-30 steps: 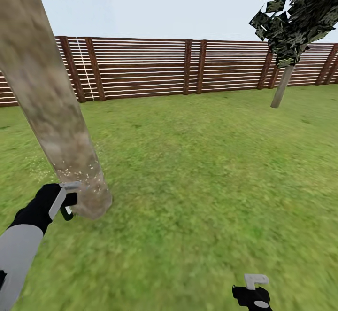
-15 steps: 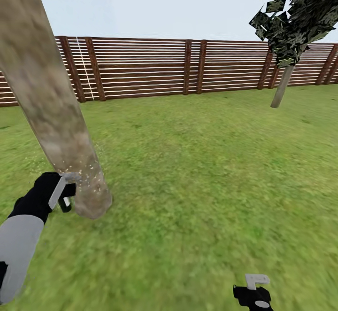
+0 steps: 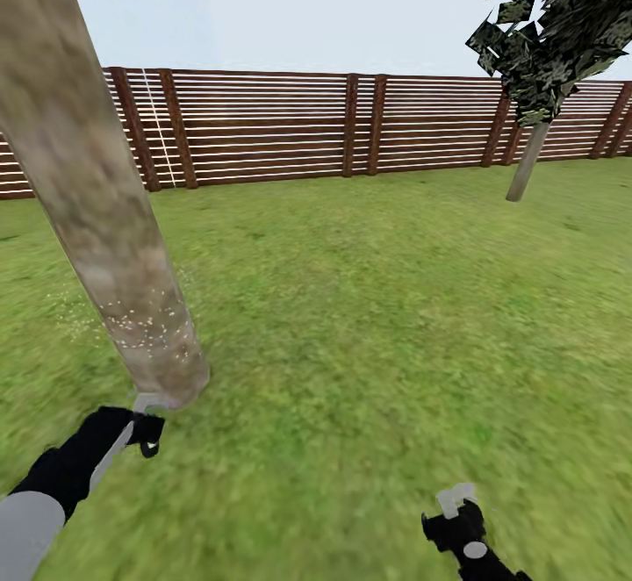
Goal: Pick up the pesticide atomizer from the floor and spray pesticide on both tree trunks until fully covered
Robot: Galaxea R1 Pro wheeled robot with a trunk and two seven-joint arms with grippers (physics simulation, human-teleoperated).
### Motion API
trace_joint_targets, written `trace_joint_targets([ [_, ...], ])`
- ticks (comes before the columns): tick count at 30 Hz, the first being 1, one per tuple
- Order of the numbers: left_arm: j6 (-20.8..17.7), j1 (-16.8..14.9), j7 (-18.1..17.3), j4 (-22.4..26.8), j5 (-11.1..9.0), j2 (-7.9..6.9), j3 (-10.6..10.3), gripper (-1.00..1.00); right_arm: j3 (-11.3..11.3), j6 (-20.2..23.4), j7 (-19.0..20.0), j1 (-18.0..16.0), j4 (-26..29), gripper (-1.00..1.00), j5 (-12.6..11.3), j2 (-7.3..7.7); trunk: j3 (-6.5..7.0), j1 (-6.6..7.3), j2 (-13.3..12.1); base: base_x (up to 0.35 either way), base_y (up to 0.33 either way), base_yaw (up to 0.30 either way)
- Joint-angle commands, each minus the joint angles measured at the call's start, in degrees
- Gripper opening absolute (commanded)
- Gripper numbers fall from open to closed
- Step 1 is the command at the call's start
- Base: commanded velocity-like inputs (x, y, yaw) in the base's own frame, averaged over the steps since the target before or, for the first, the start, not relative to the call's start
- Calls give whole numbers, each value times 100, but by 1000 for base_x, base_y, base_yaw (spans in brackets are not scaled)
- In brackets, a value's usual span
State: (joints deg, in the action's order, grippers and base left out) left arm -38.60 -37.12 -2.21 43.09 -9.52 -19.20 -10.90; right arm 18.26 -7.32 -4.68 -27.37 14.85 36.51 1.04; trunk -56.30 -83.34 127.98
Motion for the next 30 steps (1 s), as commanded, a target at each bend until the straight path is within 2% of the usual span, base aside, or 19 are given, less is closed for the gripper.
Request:
trace_joint_targets([
  [1, 203, 40, -409, -12, 69, -18, -356, -100, -446, -35, 371, -5, 115, 100, 161, -9, -5, 1, 2, 0, 0, 0],
  [2, 411, 93, -804, -34, 138, -24, -698, -100, -835, -40, 768, -5, 264, 100, 209, -12, -5, 1, 2, 0, 0, 0],
  [3, 724, 131, -1214, -96, 291, -29, -1090, -100, -1148, -49, 1239, -5, 461, 100, 240, -2, -5, 1, 2, 0, 0, 0],
  [4, 1092, 150, -1598, -210, 479, -29, -1422, -100, -1339, -54, 1710, -5, 617, 100, 264, 14, -5, 1, 2, 0, 0, 0],
  [5, 1426, 160, -1957, -336, 652, -21, -1664, -100, -1439, -57, 2118, -5, 744, 100, 279, 29, -5, 1, 2, 0, 0, 0],
  [6, 1718, 164, -2380, -466, 832, -9, -1838, -100, -1491, -58, 2527, -5, 899, 100, 295, 58, -5, 1, 2, 0, 0, 0],
  [8, 2078, 167, -3148, -631, 1141, 12, -2045, -100, -1530, -59, 3411, -5, 1196, 100, 344, 132, -5, 1, 2, 0, 0, 0],
  [9, 2197, 169, -3430, -663, 1276, 26, -2098, -100, -1537, -59, 3854, -5, 1361, 100, 354, 150, -5, 1, 2, 0, 0, 0],
  [11, 2315, 163, -3758, -691, 1483, 103, -2144, -100, -1543, -68, 4396, -5, 1579, 100, 359, 166, -5, 1, 2, 0, 0, 0],
  [14, 2330, 162, -3818, -696, 1615, 232, -2159, -100, -1544, -68, 4492, -5, 1623, 100, 357, 158, -5, 1, 2, 0, 0, 0],
  [16, 2337, 162, -3830, -702, 1796, 474, -2176, -100, -1551, -68, 4508, -5, 1633, 100, 357, 123, -5, 1, 2, 0, 0, 0],
  [17, 2334, 162, -3830, -715, 1889, 599, -2253, -100, -1552, -68, 4509, -5, 1636, 100, 353, 115, -5, 1, 2, 0, 0, 0],
  [18, 2333, 162, -3830, -738, 1969, 669, -2331, -100, -1553, -68, 4510, -5, 1636, -100, 351, 112, -5, 1, 2, 0, 0, 0],
  [21, 2342, 161, -3830, -817, 2117, 854, -2501, -100, -1564, -71, 4517, -5, 1627, -100, 341, 95, -5, 1, 2, 0, 0, 0],
  [23, 2340, 161, -3830, -840, 2141, 944, -2584, -100, -1716, -69, 4519, -5, 1626, -100, 355, 65, -5, 1, 2, 0, 0, 0],
  [24, 2338, 161, -3830, -846, 2144, 971, -2643, -100, -1924, -68, 4520, -5, 1628, -100, 365, 25, -5, 1, 2, 0, 0, 0],
  [26, 2329, 161, -3830, -857, 2140, 1010, -2911, -100, -2497, -68, 4520, -16, 1628, -100, 372, -56, -5, 1, 2, 0, 0, 0],
  [27, 2326, 161, -3830, -860, 2139, 1016, -3047, -100, -2709, -68, 4520, -21, 1632, -100, 371, -112, -5, 1, 2, 0, 0, 0],
  [30, 2326, 161, -3830, -1040, 2148, 1033, -3234, -100, -2911, -68, 4524, -42, 1634, -100, 364, -288, -5, 1, 2, 0, 0, 0],
])
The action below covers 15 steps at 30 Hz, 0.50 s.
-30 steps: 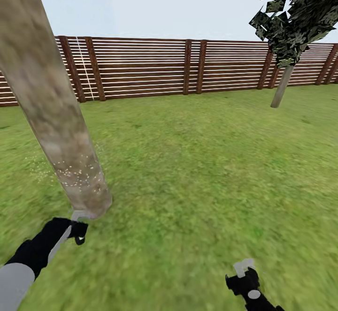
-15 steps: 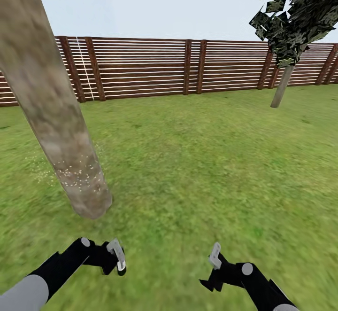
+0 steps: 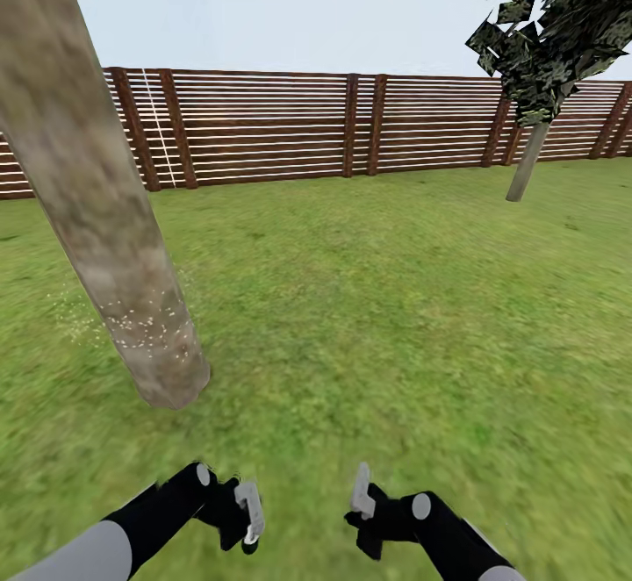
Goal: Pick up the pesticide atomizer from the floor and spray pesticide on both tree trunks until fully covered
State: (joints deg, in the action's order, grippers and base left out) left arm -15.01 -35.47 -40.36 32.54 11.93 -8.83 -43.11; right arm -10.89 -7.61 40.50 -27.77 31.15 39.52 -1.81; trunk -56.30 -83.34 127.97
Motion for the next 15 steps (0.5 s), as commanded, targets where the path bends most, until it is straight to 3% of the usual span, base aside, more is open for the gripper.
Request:
trace_joint_targets([
  [1, -26, -4, -16, -94, 9, 10, -35, -100, -11, -39, 8, -10, 0, -100, 60, -62, -5, 1, 2, 0, 0, 0],
  [3, -21, -4, -10, -201, 17, 35, -51, -100, -25, -39, 32, -16, 2, -100, 52, -119, -5, 1, 2, 0, 0, 0],
  [4, -20, -4, -5, -228, 23, 90, -50, -100, -28, -37, 239, -22, 21, -100, 45, -148, -5, 1, 2, 0, 0, 0],
  [5, -12, -4, 26, -245, 223, 213, -42, -100, -27, -31, 569, -26, 253, -100, 32, -237, -5, 1, 2, 0, 0, 0],
  [6, -11, -4, 32, -251, 297, 283, -37, -100, -27, -30, 617, -27, 302, -100, 30, -249, -5, 1, 2, 0, 0, 0],
  [11, 6, -3, 39, -250, 365, 387, -47, -100, -33, -30, 659, -27, 330, -100, 21, -294, -5, 1, 2, 0, 0, 0],
  [15, 15, -4, 28, -245, 598, 424, -49, -100, -36, -30, 660, -27, 322, -100, 20, -362, -5, 1, 2, 0, 0, 0],
])
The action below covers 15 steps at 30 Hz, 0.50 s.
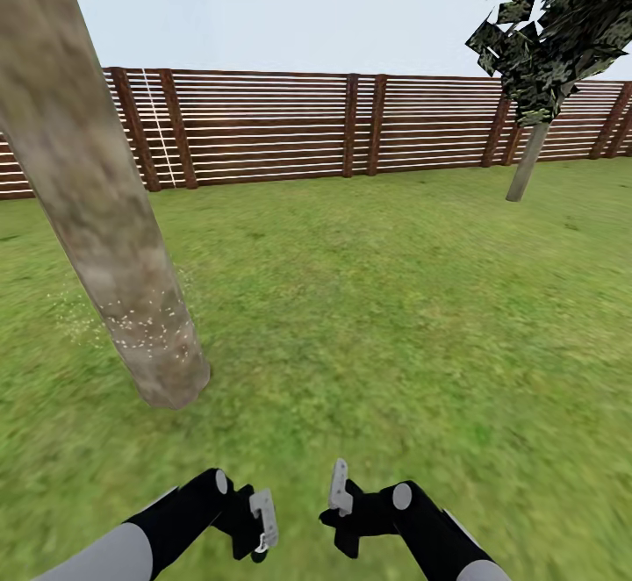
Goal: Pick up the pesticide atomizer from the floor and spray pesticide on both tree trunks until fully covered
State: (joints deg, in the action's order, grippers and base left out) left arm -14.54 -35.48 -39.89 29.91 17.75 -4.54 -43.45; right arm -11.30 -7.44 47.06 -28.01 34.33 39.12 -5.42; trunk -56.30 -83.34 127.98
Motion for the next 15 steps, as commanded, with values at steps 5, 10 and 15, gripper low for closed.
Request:
trace_joint_targets([
  [5, 259, 5, -28, 10, 54, 60, -10, -100, 5, -47, 5, -2, 12, -100, 61, -24, -5, 1, 2, 0, 0, 0],
  [10, 292, 7, -11, -171, 164, 246, -9, -100, 5, -47, 5, -2, 12, -100, 61, -29, -5, 1, 2, 0, 0, 0],
  [15, 294, 6, -4, -446, 403, 417, -5, -100, 5, -47, 5, -2, 13, -100, 61, -30, -5, 1, 2, 0, 0, 0],
])
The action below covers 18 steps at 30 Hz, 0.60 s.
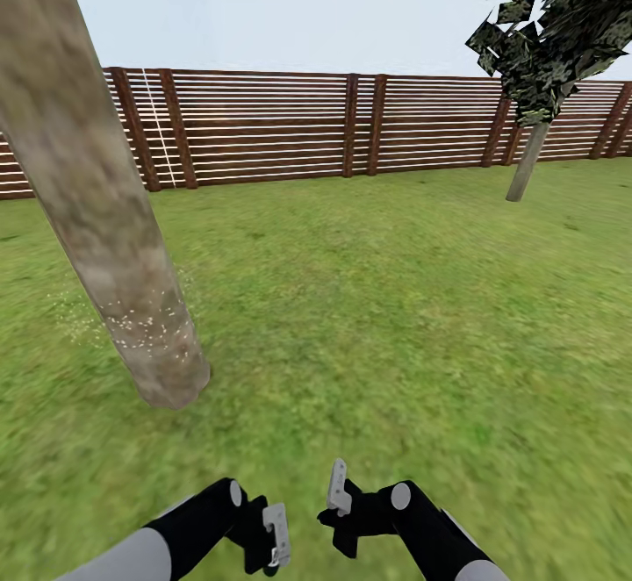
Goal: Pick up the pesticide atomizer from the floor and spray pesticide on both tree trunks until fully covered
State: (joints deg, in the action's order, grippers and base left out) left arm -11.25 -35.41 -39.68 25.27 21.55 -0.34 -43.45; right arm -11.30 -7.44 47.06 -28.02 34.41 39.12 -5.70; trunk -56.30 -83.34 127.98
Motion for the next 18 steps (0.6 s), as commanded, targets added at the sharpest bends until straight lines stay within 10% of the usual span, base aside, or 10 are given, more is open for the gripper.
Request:
trace_joint_targets([
  [1, -36, -1, -24, 12, 33, 14, -5, -100, 5, -47, 5, -2, 5, -100, 61, -1, -5, 1, 2, 0, 0, 0],
  [18, -13, -1, -18, 13, 36, 337, 5, -100, 5, -51, 5, -2, 5, -100, 61, -1, -5, 1, 2, 0, 0, 0],
])
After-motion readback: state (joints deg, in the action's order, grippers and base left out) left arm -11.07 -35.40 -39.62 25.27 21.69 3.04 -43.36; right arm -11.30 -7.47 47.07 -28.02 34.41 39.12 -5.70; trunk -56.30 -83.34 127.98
